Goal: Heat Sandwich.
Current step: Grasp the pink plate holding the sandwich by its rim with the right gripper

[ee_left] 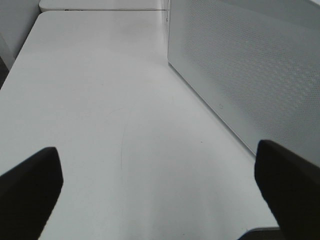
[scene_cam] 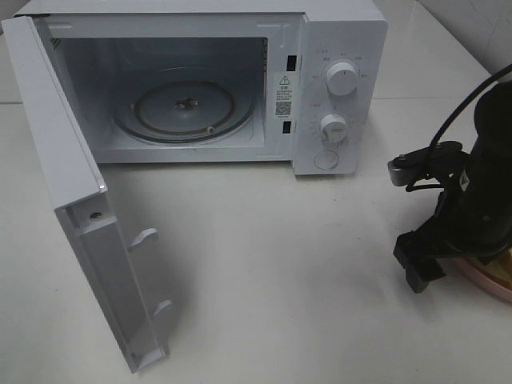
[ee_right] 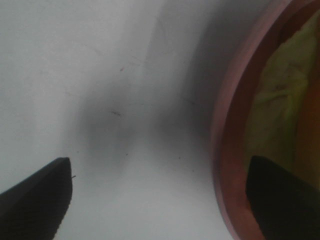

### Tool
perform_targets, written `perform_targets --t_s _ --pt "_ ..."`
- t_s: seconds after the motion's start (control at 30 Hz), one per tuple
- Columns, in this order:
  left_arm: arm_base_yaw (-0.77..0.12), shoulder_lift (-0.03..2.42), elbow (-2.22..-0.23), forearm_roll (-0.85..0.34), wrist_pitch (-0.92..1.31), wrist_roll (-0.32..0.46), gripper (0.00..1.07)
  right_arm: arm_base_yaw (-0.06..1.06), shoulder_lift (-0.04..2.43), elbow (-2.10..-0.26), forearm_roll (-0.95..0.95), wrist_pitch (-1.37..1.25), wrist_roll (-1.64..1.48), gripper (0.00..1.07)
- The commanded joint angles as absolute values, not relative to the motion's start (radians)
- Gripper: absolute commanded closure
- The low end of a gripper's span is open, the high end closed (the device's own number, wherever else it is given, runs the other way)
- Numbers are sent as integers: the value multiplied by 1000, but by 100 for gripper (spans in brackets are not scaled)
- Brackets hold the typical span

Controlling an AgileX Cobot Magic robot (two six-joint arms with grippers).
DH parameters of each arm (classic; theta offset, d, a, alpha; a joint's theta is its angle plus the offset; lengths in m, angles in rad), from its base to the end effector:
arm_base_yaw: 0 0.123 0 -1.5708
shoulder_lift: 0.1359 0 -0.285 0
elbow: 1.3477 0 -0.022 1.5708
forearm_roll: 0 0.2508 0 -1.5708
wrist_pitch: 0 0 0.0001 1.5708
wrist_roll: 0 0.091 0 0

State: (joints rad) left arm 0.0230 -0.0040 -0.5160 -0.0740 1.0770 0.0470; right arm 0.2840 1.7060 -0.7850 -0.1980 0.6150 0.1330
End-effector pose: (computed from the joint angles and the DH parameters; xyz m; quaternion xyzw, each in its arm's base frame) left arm -0.0080 -0.0061 0.2805 0.0123 0.8516 -0.0186 0.5237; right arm 0.2649 0.0665 0.1370 -0.1518 0.9846 -0.0479 0.0721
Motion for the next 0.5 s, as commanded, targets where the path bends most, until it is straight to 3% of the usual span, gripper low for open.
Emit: perform_targets --t_s 0.03,0.5 --pt "22 -23 -515 -79 1067 43 6 265 1721 -786 -208 597 111 18" --pt "22 -23 -515 -79 1067 43 6 211 1738 -786 -206 522 89 18"
